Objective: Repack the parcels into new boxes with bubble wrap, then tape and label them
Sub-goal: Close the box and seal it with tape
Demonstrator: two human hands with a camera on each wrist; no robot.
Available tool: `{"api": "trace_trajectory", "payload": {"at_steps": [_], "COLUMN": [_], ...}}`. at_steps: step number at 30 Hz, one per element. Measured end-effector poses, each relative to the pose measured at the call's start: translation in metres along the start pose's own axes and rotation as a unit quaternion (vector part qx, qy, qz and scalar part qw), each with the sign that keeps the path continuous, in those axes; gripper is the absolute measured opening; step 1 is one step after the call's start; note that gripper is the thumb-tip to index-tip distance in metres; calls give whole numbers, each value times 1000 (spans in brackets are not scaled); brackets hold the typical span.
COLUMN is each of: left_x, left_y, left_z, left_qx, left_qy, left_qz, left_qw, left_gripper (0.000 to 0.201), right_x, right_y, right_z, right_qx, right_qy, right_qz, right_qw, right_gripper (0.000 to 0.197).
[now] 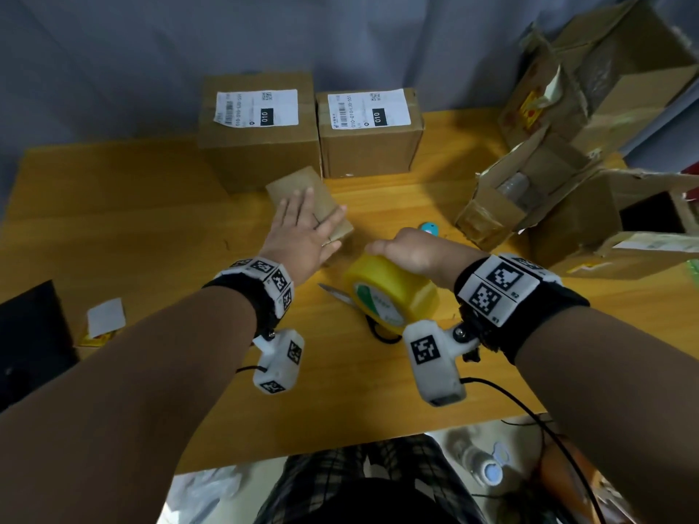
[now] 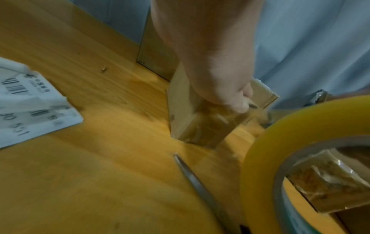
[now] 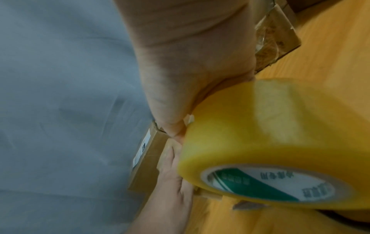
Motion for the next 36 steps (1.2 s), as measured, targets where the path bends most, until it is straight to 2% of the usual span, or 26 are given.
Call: {"api": "trace_trajectory", "payload": {"at_steps": [3, 6, 7, 9, 10, 11, 12, 13, 14, 15, 16, 18, 20, 22, 23, 24, 25, 27, 29, 30, 32, 36], "left_x": [6, 10, 10, 4, -2, -9, -20, -35, -53, -63, -67, -64, -58, -62, -65, -68, -71, -76, -79, -82, -84, -79], "left_y": [-13, -15, -10, 11, 26, 38, 42, 41, 35, 31, 29, 35, 45, 58, 67, 73, 78, 83, 88, 91, 98, 105], "left_z": [4, 15, 26, 51, 57, 52, 38, 17, 2, -9, -13, -14, -16, -10, -12, -8, -7, -2, -5, -6, -10, -13], "left_qx": [-8, -80, -151, -277, -306, -319, -329, -350, -385, -422, -468, -546, -584, -558, -534, -514, -500, -490, -479, -473, -457, -451], "left_qy": [24, 79, 83, 43, 30, 58, 130, 231, 316, 359, 360, 318, 289, 258, 252, 242, 241, 226, 228, 225, 225, 227], "left_qz": [-66, -58, -42, 25, 76, 127, 168, 203, 226, 245, 260, 279, 289, 302, 316, 321, 320, 315, 328, 334, 343, 336], "left_qw": [997, 992, 984, 960, 949, 937, 920, 885, 837, 796, 764, 723, 702, 729, 743, 757, 768, 781, 781, 784, 790, 796], "left_gripper": [54, 53, 52, 40, 36, 41, 51, 62, 69, 70, 68, 59, 65, 51, 46, 51, 58, 67, 69, 69, 69, 71], "right_x": [-5, -7, -9, -12, -11, -9, -7, -4, 0, 4, 7, 10, 13, 24, 30, 34, 38, 55, 69, 74, 83, 80], "right_y": [7, 9, 10, 15, 18, 22, 27, 32, 37, 42, 46, 54, 65, 82, 94, 108, 119, 122, 113, 109, 103, 96], "right_z": [-4, -12, -15, -23, -27, -32, -36, -41, -47, -53, -58, -68, -66, -37, -18, -6, -3, -26, -47, -52, -56, -51], "right_qx": [69, 128, 147, 175, 178, 182, 188, 196, 203, 206, 206, 186, 125, -18, -114, -194, -252, -354, -418, -433, -430, -417], "right_qy": [-10, -10, -6, 6, 14, 22, 26, 31, 35, 42, 52, 89, 110, 30, -36, -91, -113, -42, 22, 32, 20, -61], "right_qz": [3, 8, 9, 14, 17, 21, 28, 34, 37, 39, 38, 47, 77, 151, 201, 246, 287, 341, 350, 339, 315, 257], "right_qw": [998, 992, 989, 985, 984, 983, 981, 980, 978, 977, 976, 977, 983, 988, 972, 945, 917, 870, 838, 835, 846, 869], "right_gripper": [60, 53, 48, 38, 37, 37, 38, 38, 38, 39, 39, 34, 32, 34, 30, 23, 19, 50, 66, 70, 72, 68]}}
Point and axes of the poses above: each hand's wrist, its own x-axis towards the middle knuckle, its own z-axis out of the back of the hand, y = z × x, the point moved 10 cm from there along x, towards the middle knuckle, and after that the axes turned 14 degrees about z, right-handed, at the moved point
